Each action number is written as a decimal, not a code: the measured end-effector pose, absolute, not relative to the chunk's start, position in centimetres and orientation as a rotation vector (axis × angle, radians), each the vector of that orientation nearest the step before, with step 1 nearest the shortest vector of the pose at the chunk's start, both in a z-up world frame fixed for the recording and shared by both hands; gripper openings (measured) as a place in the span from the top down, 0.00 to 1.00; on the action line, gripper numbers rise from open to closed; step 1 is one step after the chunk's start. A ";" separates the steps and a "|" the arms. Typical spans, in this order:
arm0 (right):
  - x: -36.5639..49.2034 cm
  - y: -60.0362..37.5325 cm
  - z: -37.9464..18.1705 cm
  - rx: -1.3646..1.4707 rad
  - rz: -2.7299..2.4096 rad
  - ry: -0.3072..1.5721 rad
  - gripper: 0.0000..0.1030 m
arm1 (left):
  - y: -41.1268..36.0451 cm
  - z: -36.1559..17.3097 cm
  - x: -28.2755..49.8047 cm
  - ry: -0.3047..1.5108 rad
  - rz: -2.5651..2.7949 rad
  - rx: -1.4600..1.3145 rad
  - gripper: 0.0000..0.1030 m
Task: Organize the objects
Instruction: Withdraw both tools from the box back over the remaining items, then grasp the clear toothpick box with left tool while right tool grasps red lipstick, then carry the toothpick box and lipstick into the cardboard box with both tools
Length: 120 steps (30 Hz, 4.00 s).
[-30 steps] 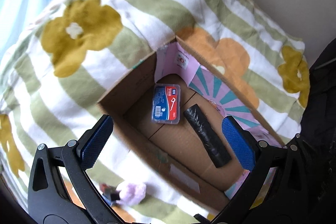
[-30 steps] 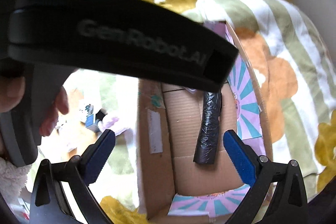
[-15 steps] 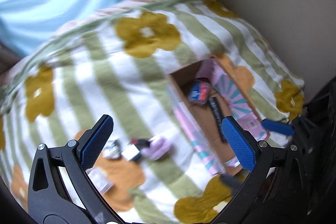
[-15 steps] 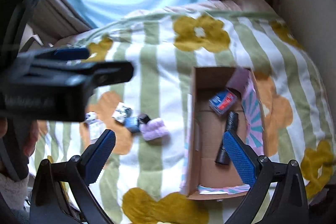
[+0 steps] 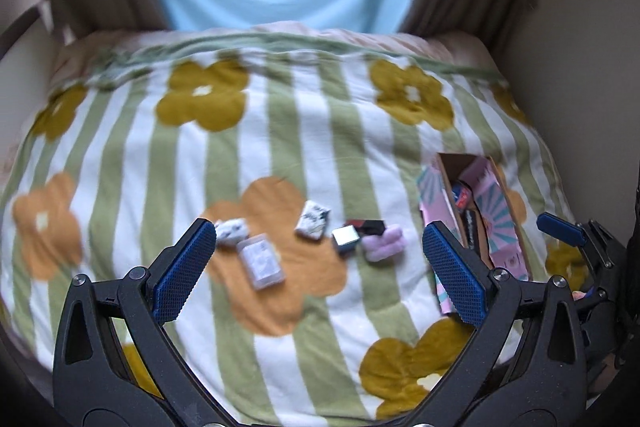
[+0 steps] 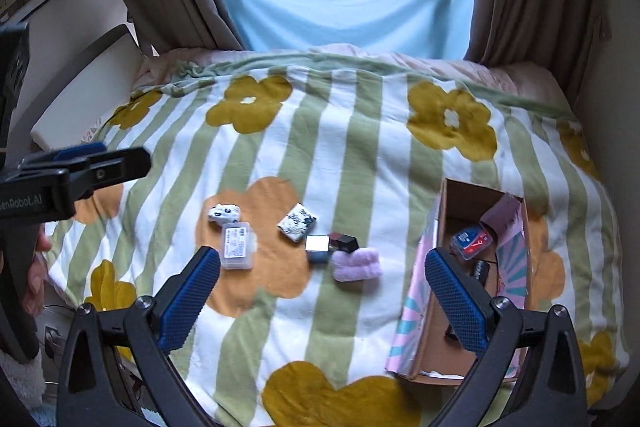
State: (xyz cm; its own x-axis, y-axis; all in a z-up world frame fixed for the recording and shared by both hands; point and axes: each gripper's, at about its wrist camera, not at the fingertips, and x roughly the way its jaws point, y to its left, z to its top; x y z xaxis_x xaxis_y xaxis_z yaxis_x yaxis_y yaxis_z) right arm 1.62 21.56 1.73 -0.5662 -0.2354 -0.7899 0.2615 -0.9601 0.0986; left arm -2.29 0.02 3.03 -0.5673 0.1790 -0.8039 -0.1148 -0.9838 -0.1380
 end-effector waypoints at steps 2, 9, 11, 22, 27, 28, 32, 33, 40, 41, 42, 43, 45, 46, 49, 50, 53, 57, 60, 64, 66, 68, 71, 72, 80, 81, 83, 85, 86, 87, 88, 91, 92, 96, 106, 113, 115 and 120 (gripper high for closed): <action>1.9 21.1 1.5 1.278 -2.543 0.036 0.01 | -1.2 2.8 -1.4 -0.136 2.663 -1.379 0.00; 1.8 20.4 1.2 1.274 -2.528 0.039 0.01 | -4.0 2.1 -0.3 -0.181 2.715 -1.420 0.00; 1.3 20.3 1.0 1.283 -2.517 0.050 0.01 | -4.0 1.7 -0.5 -0.188 2.716 -1.436 0.00; -2.5 20.8 -1.4 1.328 -2.420 0.155 0.01 | -3.4 -2.2 -2.8 -0.230 2.663 -1.561 0.00; -5.7 21.2 -4.2 1.371 -2.329 0.202 0.01 | -3.1 -5.8 -4.6 -0.265 2.624 -1.664 0.00; -6.4 21.3 -5.0 1.384 -2.307 0.215 0.01 | -3.0 -6.8 -5.1 -0.277 2.612 -1.690 0.00; -9.0 21.3 -8.2 1.426 -2.236 0.272 0.03 | -3.0 -10.9 -6.9 -0.318 2.579 -1.776 0.00; -9.7 21.3 -9.3 1.442 -2.215 0.290 0.07 | -2.9 -12.0 -7.4 -0.324 2.571 -1.799 0.00; -13.9 21.4 -15.8 1.554 -2.081 0.368 0.19 | -2.5 -18.7 -10.2 -0.360 2.511 -1.924 0.03; -14.3 21.4 -16.5 1.567 -2.064 0.377 0.21 | -2.5 -19.7 -10.6 -0.370 2.504 -1.942 0.03; -14.8 21.3 -17.4 1.583 -2.044 0.386 0.24 | -2.5 -20.6 -10.8 -0.379 2.499 -1.957 0.03; -15.2 21.2 -18.0 1.594 -2.027 0.392 0.26 | -2.5 -21.2 -11.0 -0.386 2.494 -1.968 0.03; -15.8 20.9 -19.5 1.619 -2.000 0.407 0.27 | -2.5 -22.7 -11.5 -0.399 2.476 -1.999 0.04; -16.1 20.7 -20.1 1.630 -1.989 0.412 0.27 | -2.5 -23.5 -11.8 -0.401 2.466 -2.013 0.07; -16.7 20.1 -21.8 1.662 -1.943 0.429 0.31 | -2.5 -25.6 -12.4 -0.404 2.451 -2.053 0.09; -16.9 19.8 -22.4 1.673 -1.930 0.443 0.33 | -2.6 -26.2 -12.6 -0.411 2.443 -2.065 0.10; -17.3 19.3 -23.7 1.706 -1.894 0.465 0.38 | -2.6 -27.6 -12.9 -0.416 2.428 -2.093 0.16; -17.7 18.9 -24.8 1.721 -1.865 0.473 0.39 | -2.8 -28.7 -13.0 -0.423 2.417 -2.114 0.20; -18.0 18.6 -25.4 1.728 -1.837 0.482 0.46 | -2.8 -29.3 -13.1 -0.419 2.417 -2.121 0.27; -18.2 18.2 -26.2 1.738 -1.801 0.494 0.58 | -2.8 -29.7 -13.2 -0.388 2.427 -2.127 0.42; -18.2 18.0 -26.4 1.737 -1.779 0.477 0.70 | -2.9 -29.9 -13.2 -0.385 2.424 -2.125 0.45; -18.1 17.8 -26.6 1.736 -1.762 0.474 0.76 | -2.9 -29.9 -13.1 -0.380 2.424 -2.116 0.45; -17.8 17.5 -26.6 1.730 -1.744 0.458 0.82 | -2.8 -30.0 -13.1 -0.357 2.423 -2.108 0.45; -17.7 17.4 -26.6 1.725 -1.748 0.464 0.82 | -2.8 -30.0 -13.1 -0.355 2.422 -2.107 0.45; -17.3 18.1 -25.2 1.723 -1.797 0.441 0.82 | -3.0 -29.3 -12.9 -0.359 2.421 -2.069 0.45; -17.2 18.2 -24.8 1.720 -1.809 0.434 0.82 | -3.0 -29.0 -12.8 -0.355 2.425 -2.060 0.45; -17.0 18.4 -23.9 1.714 -1.835 0.421 0.82 | -3.0 -28.3 -12.6 -0.348 2.435 -2.040 0.45; -16.7 18.6 -22.9 1.709 -1.865 0.405 0.82 | -3.0 -27.3 -12.3 -0.343 2.447 -2.013 0.45; -16.5 18.7 -22.4 1.708 -1.882 0.396 0.82 | -3.1 -26.9 -12.2 -0.339 2.453 -2.002 0.45; -16.3 18.9 -21.8 1.707 -1.902 0.385 0.82 | -2.9 -26.4 -12.0 -0.335 2.459 -1.990 0.45; -16.0 19.0 -21.1 1.707 -1.924 0.369 0.82 | -2.9 -25.6 -11.7 -0.328 2.466 -1.972 0.45; -15.2 19.5 -19.1 1.706 -1.991 0.312 0.82 | -2.2 -23.3 -11.7 -0.305 2.482 -1.934 0.45; -15.4 19.7 -18.4 1.705 -2.009 0.296 0.82 | -2.3 -22.6 -11.8 -0.294 2.489 -1.920 0.45; -14.1 19.6 -15.2 1.704 -2.097 0.208 0.82 | -2.5 -19.2 -10.6 -0.254 2.507 -1.859 0.45; -6.9 19.5 -8.0 1.670 -2.293 0.057 0.82 | -2.6 -10.1 -5.5 -0.183 2.554 -1.729 0.45; -3.1 19.2 -5.2 1.616 -2.375 0.004 0.82 | -2.2 -6.2 -2.8 -0.118 2.560 -1.658 0.45; -2.6 19.0 -4.8 1.598 -2.393 0.002 0.82 | -2.1 -5.8 -2.4 -0.101 2.560 -1.644 0.45; -2.0 18.8 -4.1 1.575 -2.423 0.001 0.82 | -1.9 -4.9 -2.3 -0.081 2.554 -1.612 0.45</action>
